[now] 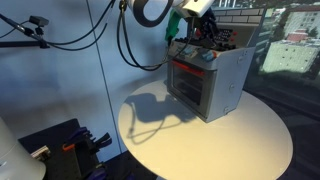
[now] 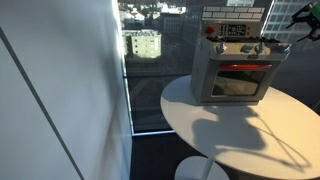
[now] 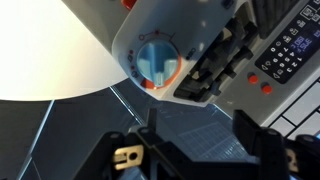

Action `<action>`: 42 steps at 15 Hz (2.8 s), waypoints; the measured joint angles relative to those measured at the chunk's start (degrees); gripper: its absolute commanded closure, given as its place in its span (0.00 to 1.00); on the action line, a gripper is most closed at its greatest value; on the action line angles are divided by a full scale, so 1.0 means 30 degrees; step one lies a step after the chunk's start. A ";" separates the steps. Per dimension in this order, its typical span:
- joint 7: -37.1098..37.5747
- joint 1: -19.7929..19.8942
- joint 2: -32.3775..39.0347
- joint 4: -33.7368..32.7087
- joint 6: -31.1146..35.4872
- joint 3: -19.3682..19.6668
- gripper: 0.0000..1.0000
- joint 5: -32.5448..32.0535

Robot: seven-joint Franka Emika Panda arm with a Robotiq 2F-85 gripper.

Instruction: Turn the knob on the toy stove

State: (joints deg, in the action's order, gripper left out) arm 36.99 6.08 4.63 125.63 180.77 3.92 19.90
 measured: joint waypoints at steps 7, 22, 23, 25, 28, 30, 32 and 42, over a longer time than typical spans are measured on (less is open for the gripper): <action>-0.0401 -0.0002 -0.0346 -0.0005 -0.0791 0.0029 0.00 -0.0390; -0.3245 0.0261 -0.3573 0.0114 -1.2113 0.0523 0.00 -0.3902; -0.3469 0.0271 -0.3814 0.0122 -1.2899 0.0523 0.00 -0.4120; -0.4065 0.0290 -0.4317 0.0130 -1.4334 0.0534 0.00 -0.4185; -0.4981 0.0299 -0.4993 0.0126 -1.6204 0.0594 0.00 -0.4185; -0.5448 0.0294 -0.5269 0.0103 -1.7237 0.0594 0.00 -0.4185; -0.5849 0.0279 -0.5413 0.0076 -1.8137 0.0577 0.00 -0.4185; -0.6470 0.0219 -0.5861 -0.0046 -2.1108 0.0200 0.00 -0.5263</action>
State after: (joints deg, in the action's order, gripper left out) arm 17.58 6.74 -12.95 125.49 117.45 4.52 4.11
